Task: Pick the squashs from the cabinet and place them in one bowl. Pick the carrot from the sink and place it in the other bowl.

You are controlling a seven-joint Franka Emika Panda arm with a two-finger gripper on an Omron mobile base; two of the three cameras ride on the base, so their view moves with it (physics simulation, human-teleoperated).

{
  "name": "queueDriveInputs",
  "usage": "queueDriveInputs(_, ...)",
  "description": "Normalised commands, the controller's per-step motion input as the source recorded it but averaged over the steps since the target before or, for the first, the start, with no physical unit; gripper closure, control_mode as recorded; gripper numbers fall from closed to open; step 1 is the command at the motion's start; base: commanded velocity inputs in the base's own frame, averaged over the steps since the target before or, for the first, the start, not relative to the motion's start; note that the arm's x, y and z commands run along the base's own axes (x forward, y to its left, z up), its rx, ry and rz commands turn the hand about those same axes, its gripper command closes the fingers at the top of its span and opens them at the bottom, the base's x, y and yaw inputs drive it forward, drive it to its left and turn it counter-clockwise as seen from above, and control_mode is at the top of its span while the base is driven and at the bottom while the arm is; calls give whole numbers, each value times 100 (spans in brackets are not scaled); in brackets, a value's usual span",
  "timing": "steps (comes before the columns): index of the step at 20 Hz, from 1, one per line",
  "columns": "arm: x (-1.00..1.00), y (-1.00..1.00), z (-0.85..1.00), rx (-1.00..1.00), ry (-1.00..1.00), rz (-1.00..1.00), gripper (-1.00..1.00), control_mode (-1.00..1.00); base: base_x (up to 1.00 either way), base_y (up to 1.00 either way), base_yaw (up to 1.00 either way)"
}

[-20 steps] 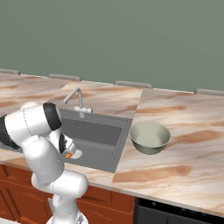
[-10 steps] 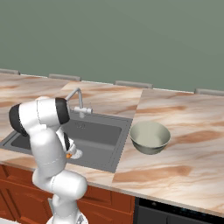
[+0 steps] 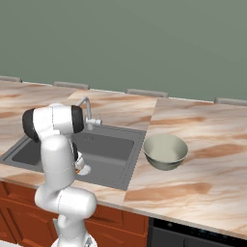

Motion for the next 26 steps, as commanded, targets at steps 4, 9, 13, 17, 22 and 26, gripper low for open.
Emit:
queueDriveInputs(4, 30, 0, 2, 0, 0, 0, -100, -100, 0, 0, 0)
queueDriveInputs(9, 17, 1, 0, 0, 8, 0, -100, -100, 0, 0, 0)
queueDriveInputs(13, 10, 1, -4, 0, 14, 0, -100, -100, 0, 0, 0)
queueDriveInputs(17, 17, 0, -5, 0, 11, 0, -100, -100, 0, 0, 0)
queueDriveInputs(22, 17, 0, -8, -2, 4, 0, -100, -100, 0, 0, 0)
queueDriveInputs(26, 11, 3, -12, -7, 2, 0, -100, -100, 0, 0, 0)
